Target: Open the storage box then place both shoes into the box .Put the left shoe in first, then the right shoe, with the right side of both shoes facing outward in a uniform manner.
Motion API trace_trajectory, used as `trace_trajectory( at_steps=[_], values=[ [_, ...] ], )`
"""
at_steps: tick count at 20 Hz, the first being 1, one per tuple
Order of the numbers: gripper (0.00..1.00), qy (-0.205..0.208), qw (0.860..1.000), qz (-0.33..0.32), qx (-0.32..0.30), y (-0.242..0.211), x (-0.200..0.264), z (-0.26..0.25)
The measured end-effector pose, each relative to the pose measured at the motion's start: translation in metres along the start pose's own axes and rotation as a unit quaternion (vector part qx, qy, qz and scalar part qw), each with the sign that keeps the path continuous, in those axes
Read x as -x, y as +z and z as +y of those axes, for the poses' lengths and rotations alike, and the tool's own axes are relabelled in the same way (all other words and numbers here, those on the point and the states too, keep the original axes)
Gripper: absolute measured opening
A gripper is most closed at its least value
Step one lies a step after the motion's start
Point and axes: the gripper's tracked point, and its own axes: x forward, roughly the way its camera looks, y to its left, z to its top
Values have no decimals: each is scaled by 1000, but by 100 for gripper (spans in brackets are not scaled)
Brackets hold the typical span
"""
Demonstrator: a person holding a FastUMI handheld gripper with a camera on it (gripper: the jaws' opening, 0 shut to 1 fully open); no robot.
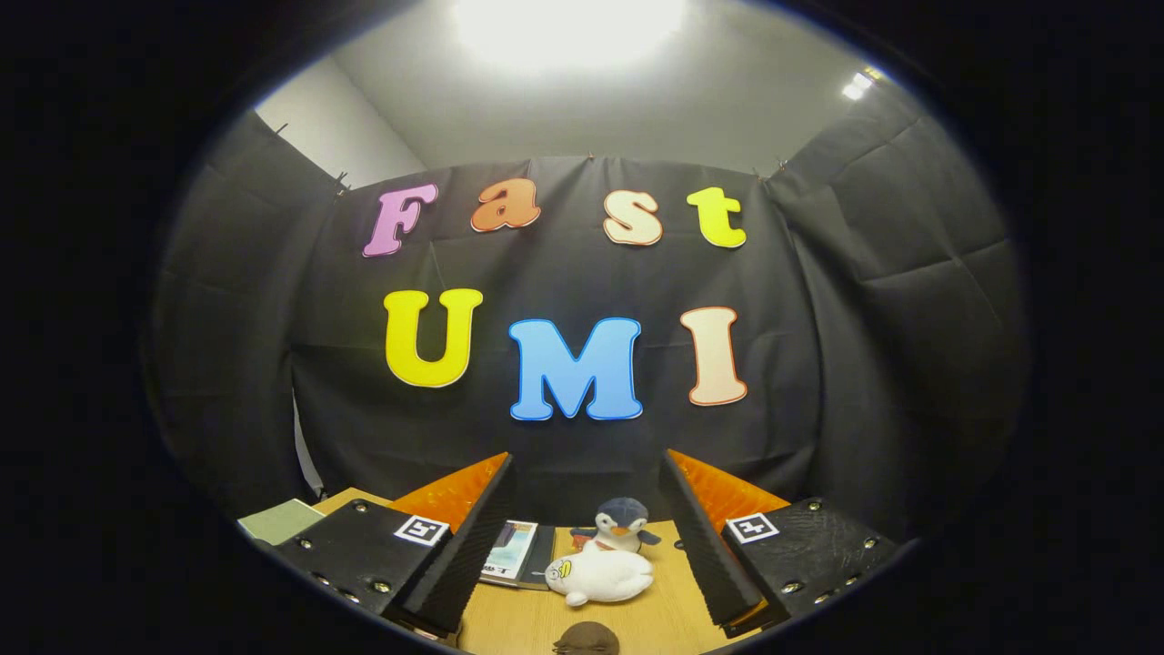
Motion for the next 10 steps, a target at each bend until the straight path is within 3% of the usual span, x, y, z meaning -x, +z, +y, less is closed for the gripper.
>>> trace_trajectory(
  at_steps=[6,10],
  values=[
    [95,30,999,27,-17,-27,-12,23],
    [96,82,994,60,-37,-55,-20,57]
  ],
)
